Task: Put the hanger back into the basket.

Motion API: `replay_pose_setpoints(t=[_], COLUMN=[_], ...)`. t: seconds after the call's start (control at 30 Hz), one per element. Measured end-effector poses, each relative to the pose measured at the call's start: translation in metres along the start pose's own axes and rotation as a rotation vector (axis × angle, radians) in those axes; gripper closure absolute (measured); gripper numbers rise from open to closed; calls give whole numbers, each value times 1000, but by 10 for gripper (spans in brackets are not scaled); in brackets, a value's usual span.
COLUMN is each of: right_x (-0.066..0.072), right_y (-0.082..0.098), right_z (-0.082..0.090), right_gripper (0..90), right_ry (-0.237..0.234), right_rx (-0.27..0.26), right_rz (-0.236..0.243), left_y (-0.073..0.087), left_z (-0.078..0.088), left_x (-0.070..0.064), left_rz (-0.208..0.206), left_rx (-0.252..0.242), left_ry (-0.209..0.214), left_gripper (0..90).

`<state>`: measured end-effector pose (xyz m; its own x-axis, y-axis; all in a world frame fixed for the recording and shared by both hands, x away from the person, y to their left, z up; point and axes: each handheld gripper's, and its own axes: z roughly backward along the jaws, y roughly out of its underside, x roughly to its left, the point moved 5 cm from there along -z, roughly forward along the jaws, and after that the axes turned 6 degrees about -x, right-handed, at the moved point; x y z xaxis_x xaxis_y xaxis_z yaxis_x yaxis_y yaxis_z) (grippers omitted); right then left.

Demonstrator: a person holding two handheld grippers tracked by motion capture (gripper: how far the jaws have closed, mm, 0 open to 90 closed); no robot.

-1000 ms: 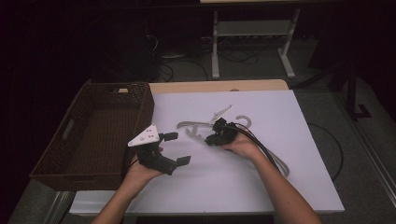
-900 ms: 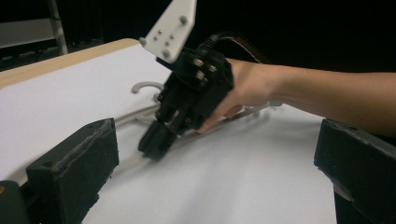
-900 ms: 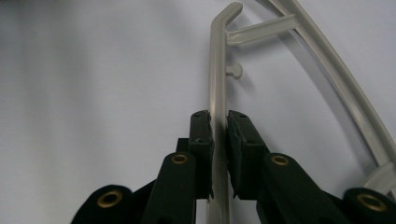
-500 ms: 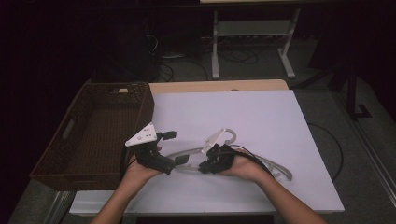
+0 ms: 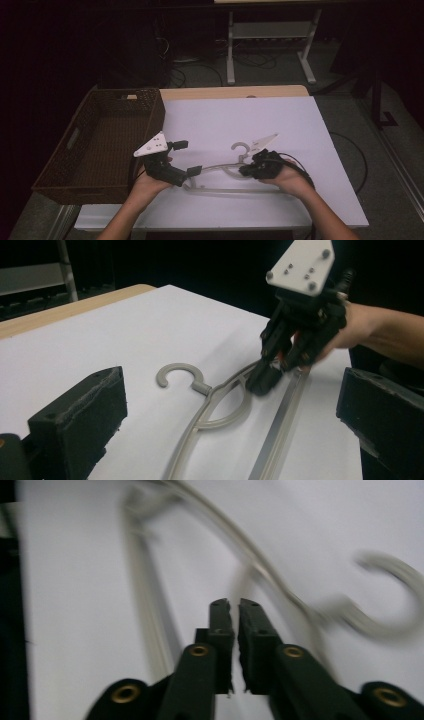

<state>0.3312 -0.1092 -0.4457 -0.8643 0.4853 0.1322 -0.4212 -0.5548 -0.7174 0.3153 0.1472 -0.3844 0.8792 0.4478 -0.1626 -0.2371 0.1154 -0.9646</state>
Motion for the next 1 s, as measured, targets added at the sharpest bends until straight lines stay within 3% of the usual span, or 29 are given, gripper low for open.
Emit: replay_pose_setpoints(t=[0.17,0.3,0.5,0.77,0.93,0.97,1.0], right_x=[-27,-34,-38,-53,-82,-82,-92], right_y=[29,44,58,54,40,40,35], right_z=[19,25,28,25,15,15,11], right_gripper=[896,896,896,897,898,898,898], right_ry=[108,131,168,221,275,275,283], right_rx=[51,83,127,140,132,132,130], right_rz=[-61,-87,-80,-77,-88,-88,-117], left_y=[0,1,2,2,5,5,6], left_z=[-1,-1,-1,-2,-5,-5,-5], left_x=[-1,-1,-1,-2,-3,-3,-3], left_rz=[2,0,3,1,9,9,8], left_rx=[-1,2,4,6,11,11,17], left_ry=[-1,1,0,4,9,9,9], left_gripper=[0,0,0,0,0,0,0])
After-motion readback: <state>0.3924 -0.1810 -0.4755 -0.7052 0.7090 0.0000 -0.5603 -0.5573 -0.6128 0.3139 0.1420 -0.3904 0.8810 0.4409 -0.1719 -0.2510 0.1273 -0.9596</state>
